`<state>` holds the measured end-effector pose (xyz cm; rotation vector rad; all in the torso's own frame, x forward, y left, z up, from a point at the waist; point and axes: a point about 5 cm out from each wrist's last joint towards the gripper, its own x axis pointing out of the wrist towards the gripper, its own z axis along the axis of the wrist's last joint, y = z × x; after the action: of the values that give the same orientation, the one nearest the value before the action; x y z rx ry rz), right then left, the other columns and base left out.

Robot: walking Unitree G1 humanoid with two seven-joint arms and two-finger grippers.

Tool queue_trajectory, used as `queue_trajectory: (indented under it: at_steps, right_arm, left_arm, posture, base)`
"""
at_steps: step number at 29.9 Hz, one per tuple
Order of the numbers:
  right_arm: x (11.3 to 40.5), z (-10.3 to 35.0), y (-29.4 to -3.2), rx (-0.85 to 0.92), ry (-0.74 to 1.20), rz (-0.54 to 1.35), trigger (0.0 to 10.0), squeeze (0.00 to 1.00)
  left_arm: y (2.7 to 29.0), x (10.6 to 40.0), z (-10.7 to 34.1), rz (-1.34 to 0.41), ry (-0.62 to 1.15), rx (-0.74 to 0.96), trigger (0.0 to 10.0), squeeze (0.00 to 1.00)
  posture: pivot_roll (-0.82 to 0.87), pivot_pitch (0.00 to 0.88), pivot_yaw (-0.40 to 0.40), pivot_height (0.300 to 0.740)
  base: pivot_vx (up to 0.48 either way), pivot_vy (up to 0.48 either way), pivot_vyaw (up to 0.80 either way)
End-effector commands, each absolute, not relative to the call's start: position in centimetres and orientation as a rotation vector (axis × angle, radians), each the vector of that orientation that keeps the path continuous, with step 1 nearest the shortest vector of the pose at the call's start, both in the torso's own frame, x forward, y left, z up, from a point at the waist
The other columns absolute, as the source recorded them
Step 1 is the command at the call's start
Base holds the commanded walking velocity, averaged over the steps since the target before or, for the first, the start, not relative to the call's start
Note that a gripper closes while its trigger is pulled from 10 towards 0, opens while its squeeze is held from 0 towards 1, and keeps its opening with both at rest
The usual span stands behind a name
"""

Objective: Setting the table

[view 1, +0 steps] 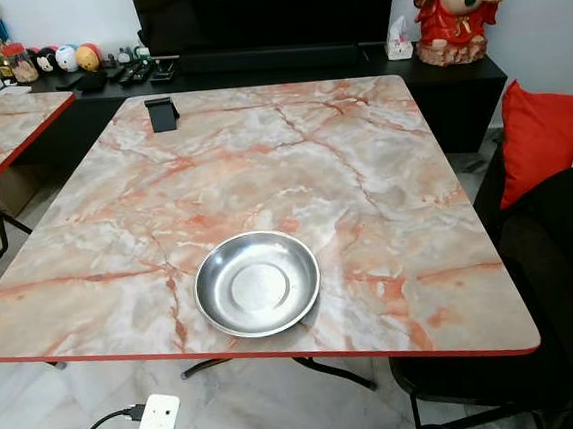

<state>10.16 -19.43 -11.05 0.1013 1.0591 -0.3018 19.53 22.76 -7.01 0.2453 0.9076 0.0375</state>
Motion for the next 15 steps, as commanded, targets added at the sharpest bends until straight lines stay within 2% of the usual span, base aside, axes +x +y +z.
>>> queue_trajectory:
  at_steps: [1, 15]
  right_arm:
    - [9.9, -11.2, -19.0, 0.103, 1.068, -0.294, 10.0, 0.00]
    - [10.6, -10.7, -19.4, 0.107, 0.982, -0.298, 10.0, 0.00]
  left_arm:
    - [23.1, 18.5, -7.5, 0.059, 0.955, 0.219, 10.0, 0.00]
    - [22.7, 17.3, -8.2, 0.080, 1.002, 0.148, 10.0, 0.00]
  posture:
    - [0.00, 0.000, 0.016, 0.740]
    - [0.01, 0.000, 0.002, 0.740]
  base:
    - [0.000, 0.000, 0.00]
    - [0.000, 0.000, 0.00]
